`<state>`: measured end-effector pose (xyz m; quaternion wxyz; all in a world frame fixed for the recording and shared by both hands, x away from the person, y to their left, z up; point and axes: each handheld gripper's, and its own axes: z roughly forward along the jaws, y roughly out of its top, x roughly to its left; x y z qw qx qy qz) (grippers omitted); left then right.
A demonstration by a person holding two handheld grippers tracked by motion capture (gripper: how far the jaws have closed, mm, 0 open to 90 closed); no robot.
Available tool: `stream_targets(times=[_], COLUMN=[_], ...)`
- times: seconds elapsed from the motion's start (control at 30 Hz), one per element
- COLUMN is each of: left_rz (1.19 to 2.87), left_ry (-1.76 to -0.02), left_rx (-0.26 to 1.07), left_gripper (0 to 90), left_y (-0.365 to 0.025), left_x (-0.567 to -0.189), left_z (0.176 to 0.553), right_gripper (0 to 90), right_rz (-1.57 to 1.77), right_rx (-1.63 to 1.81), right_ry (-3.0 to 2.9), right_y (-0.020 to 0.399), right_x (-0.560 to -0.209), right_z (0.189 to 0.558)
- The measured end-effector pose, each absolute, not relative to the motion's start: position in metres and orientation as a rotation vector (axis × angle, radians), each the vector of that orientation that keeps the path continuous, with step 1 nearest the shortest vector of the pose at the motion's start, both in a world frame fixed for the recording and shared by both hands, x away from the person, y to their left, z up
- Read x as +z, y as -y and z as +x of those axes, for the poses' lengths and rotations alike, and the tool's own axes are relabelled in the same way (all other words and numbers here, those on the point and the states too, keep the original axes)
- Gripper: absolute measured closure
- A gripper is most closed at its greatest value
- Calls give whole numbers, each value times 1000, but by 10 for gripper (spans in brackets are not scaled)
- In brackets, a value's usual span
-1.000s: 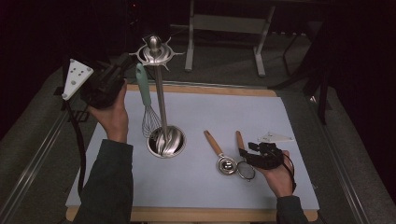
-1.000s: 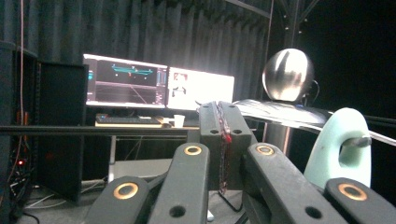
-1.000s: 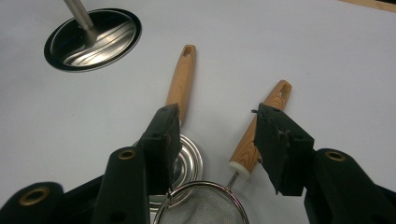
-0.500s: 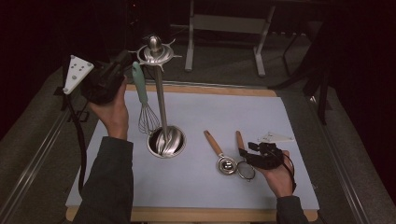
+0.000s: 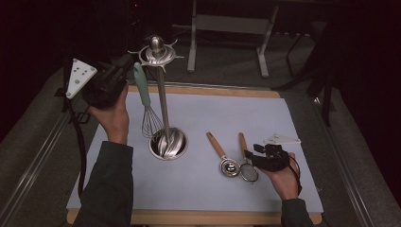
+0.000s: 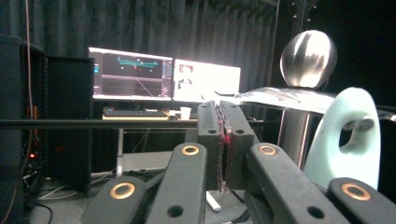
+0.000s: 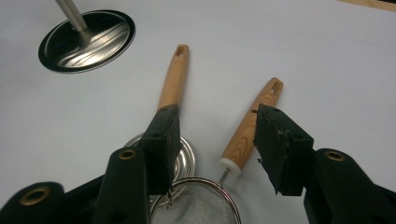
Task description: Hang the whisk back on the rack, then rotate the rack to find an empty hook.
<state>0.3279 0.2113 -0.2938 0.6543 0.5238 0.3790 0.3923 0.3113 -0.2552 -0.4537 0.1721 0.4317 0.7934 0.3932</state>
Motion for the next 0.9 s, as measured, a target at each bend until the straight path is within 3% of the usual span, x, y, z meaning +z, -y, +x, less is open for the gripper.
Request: stream_targets(times=[0.6,0.9], left_rz=[1242,1334], left_ry=[-892,-931], left_rx=[893,889], left_gripper=[861,791], left_y=[-231,-238], left_x=[-315,-337], left_z=[318,312], right_gripper=[501,501], right_rz=[1275,1295], right_rx=[1124,1114], right_ry=[-2236,-2242], right_y=[264,267], right_x=[-457,-460], right_z=[313,315])
